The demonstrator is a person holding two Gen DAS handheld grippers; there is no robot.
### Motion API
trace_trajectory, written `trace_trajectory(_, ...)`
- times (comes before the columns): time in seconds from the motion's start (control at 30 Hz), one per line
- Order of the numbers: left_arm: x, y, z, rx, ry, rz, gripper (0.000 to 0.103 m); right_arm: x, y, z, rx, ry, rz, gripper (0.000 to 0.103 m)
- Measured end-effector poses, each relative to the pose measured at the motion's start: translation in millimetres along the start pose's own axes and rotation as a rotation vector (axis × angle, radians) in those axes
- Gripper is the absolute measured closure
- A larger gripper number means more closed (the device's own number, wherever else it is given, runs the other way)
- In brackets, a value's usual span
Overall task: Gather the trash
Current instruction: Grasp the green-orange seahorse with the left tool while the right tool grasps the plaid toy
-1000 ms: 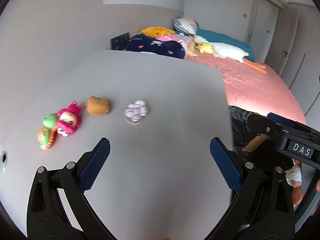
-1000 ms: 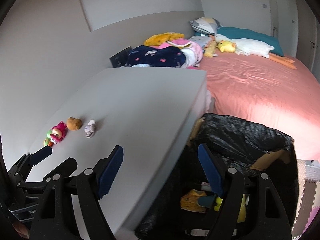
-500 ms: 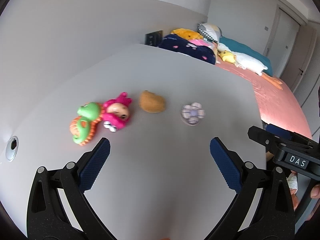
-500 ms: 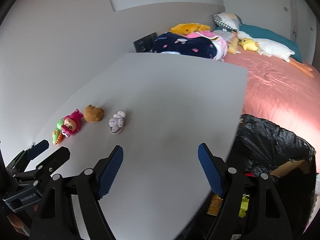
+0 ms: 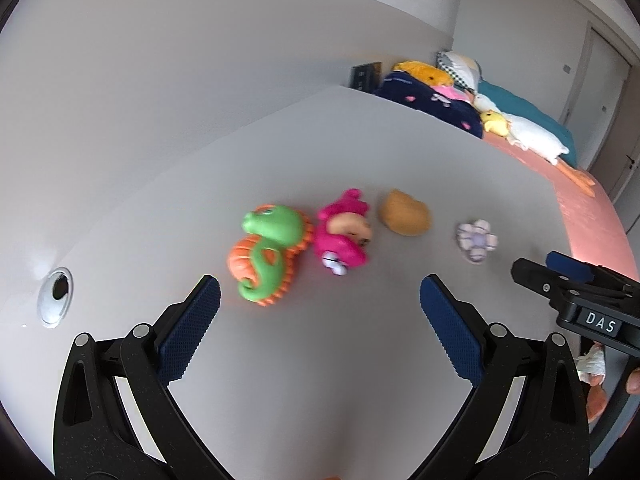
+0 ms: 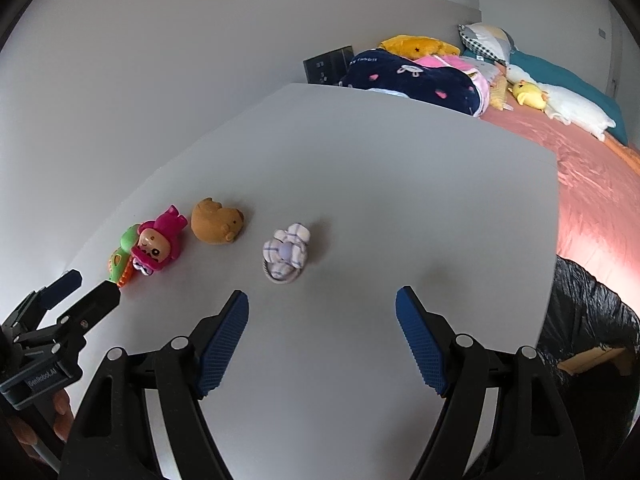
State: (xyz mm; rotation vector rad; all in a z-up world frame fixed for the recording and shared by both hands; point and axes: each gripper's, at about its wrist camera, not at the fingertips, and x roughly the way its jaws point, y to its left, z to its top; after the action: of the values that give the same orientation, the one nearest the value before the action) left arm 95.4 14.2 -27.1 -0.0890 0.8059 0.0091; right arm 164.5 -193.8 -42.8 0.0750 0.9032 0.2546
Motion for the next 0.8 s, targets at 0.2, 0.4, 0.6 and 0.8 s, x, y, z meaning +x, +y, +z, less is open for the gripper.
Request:
trace_trajectory(0.2, 7.9, 19.3, 4.3, -0.014, 0.009, 0.027, 0.014, 13.7, 10.0, 6.6, -0.017, 0.012, 0.0, 0.028)
trace_trajectory(0.4, 21.1, 36.4, 8.3, -0.052, 0.043, 0.037, 0.028, 28.7, 12.9, 13.8, -0.003, 0.036, 0.001, 0.038)
trace_trajectory(0.6, 31.4, 42.0, 9.7, -0.044, 0.056, 0.054, 0.03, 43.0, 15.7, 21.1, -0.006, 0.051, -0.004, 0.046)
trace_trajectory(0.8, 44.3, 41.6, 14.8, -0.023, 0.073, 0.058, 0.03, 52.3, 22.3, 27.4, -0.036, 0.053, -0.021, 0.052)
